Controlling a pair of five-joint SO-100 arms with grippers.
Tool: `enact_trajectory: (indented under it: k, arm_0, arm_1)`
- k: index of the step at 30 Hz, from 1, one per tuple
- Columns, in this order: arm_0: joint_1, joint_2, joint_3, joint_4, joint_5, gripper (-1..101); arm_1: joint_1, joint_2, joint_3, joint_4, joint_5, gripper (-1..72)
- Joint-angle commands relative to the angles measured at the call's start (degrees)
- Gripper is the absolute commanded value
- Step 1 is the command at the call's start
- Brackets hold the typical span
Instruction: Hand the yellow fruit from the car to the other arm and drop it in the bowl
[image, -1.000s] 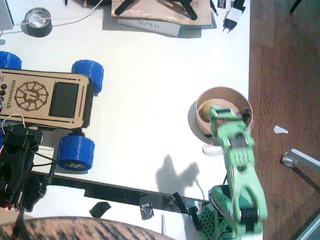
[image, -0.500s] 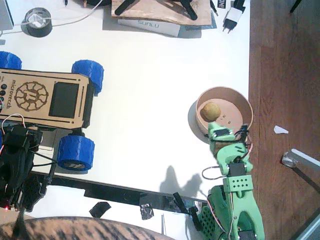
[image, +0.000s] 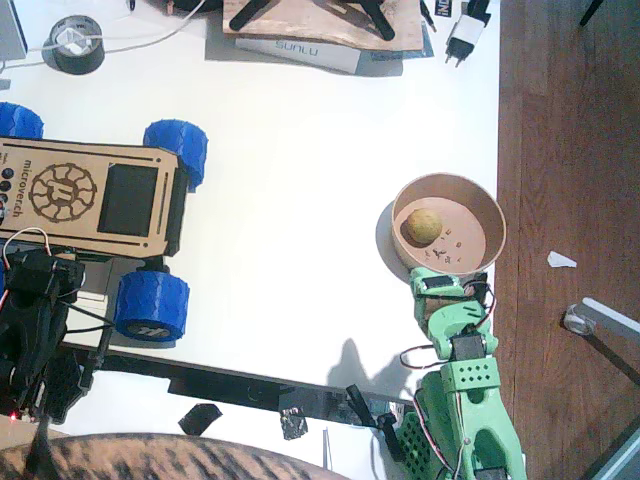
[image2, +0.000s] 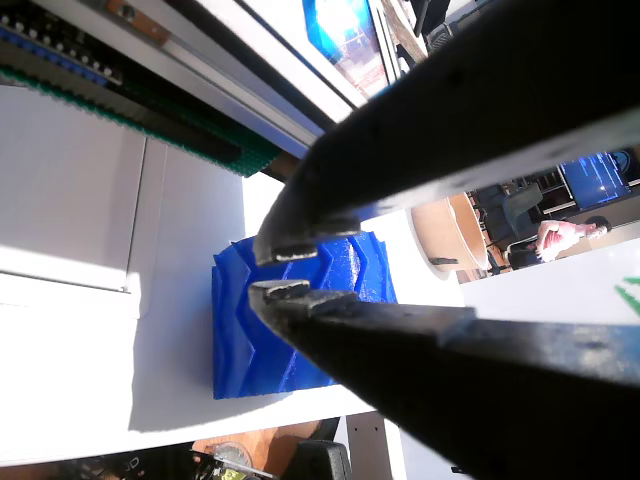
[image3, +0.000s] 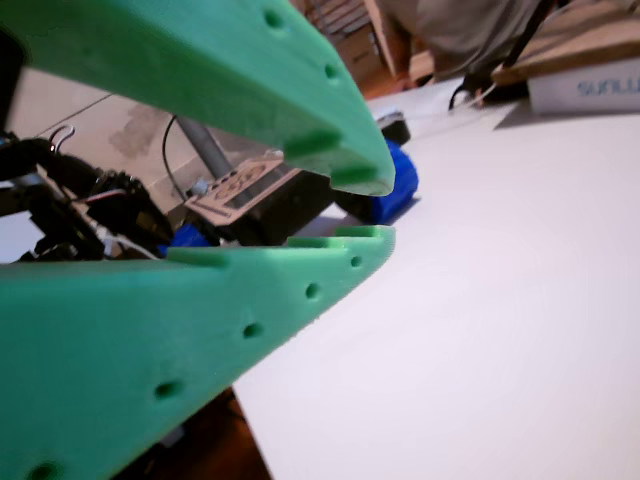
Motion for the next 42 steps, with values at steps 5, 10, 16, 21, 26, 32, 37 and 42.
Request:
enact_trajectory:
  k: [5, 10, 16, 21, 26, 32, 37, 42]
  arm_0:
    - [-0.26, -0.18, -0.35, -0.88, 0.7, 0]
    - [-0.26, -0.18, -0.35, -0.88, 0.7, 0]
    - [-0.26, -0.18, -0.35, -0.88, 0.7, 0]
    - [-0.26, -0.18, -0.35, -0.88, 0.7, 0]
    - [-0.26, -0.18, -0.35, -0.88, 0.7, 0]
    - [-0.26, -0.18, -0.35, -0.88, 0.7, 0]
    - [-0.26, -0.18, -0.35, -0.88, 0.7, 0]
    - [-0.26, -0.18, -0.35, -0.88, 0.7, 0]
  arm_1:
    - [-2.29, 6.68, 0.97, 6.68, 0.88, 0.0]
    - [-3.08, 6.68, 1.49, 8.7, 0.09, 0.0]
    - [-3.43, 6.68, 1.58, 9.4, -0.18, 0.0]
    - [-4.04, 6.68, 1.76, 10.37, -0.7, 0.0]
    - [-4.66, 6.68, 2.11, 10.72, -0.97, 0.0]
    - [-5.62, 6.68, 2.72, 10.81, -1.14, 0.0]
    - [-5.54, 6.68, 3.08, 10.9, -1.05, 0.0]
    - [-5.45, 6.68, 4.48, 9.32, -0.97, 0.0]
